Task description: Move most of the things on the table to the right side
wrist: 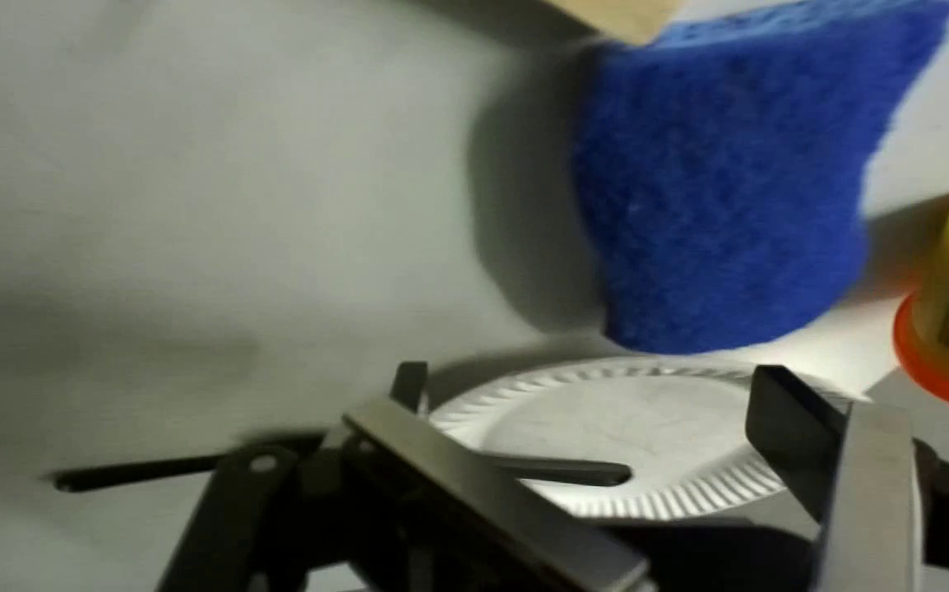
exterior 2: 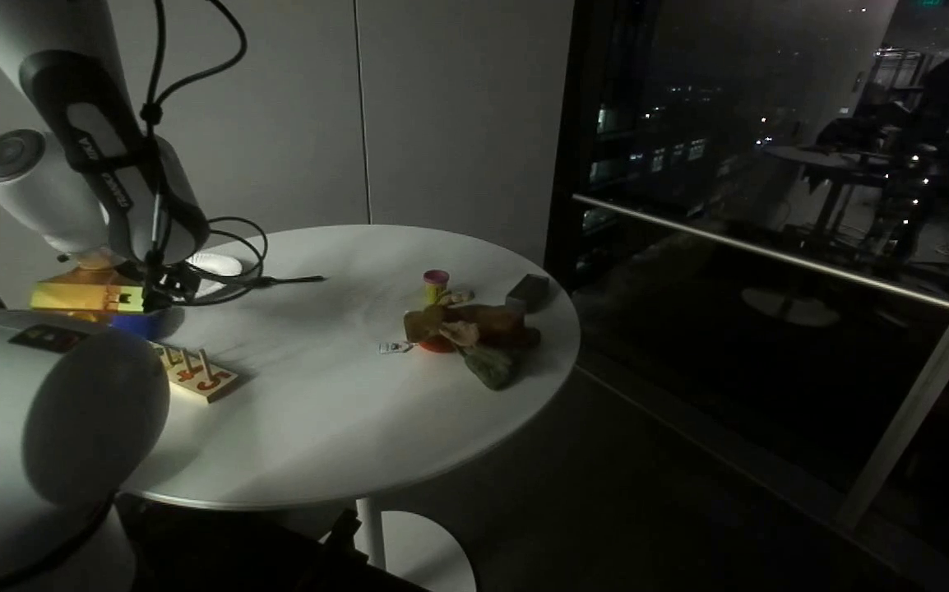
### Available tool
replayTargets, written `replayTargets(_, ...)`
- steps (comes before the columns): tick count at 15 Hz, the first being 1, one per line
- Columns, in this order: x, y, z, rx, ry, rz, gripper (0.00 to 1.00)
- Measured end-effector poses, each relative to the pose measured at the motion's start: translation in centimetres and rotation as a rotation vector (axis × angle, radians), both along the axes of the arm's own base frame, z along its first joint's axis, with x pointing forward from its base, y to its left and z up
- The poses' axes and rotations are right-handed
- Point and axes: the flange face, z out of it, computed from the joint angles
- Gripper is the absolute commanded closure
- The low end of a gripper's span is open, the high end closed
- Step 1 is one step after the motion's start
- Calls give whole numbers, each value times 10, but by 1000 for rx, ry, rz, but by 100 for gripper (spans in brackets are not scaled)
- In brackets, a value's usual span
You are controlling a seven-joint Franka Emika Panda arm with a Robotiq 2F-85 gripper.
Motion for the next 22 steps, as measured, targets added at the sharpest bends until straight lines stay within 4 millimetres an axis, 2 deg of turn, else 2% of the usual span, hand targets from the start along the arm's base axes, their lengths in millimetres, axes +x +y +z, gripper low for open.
replayTargets(3,-47,26,1,-15,-13,113,0)
replayTargets(5,-58,29,-6,-45,6,165,0)
replayTargets(8,-53,26,-14,-102,-6,217,0)
replayTargets(12,-29,17,-23,-235,-66,222,0)
replayTargets(13,-23,16,-23,-257,-66,213,25)
replayTargets(14,-18,16,-23,-272,-59,207,26)
replayTargets(18,-4,16,-18,-307,-22,205,59)
replayTargets(19,-1,17,-17,-309,-15,205,64)
replayTargets(22,4,20,-13,-310,4,199,69)
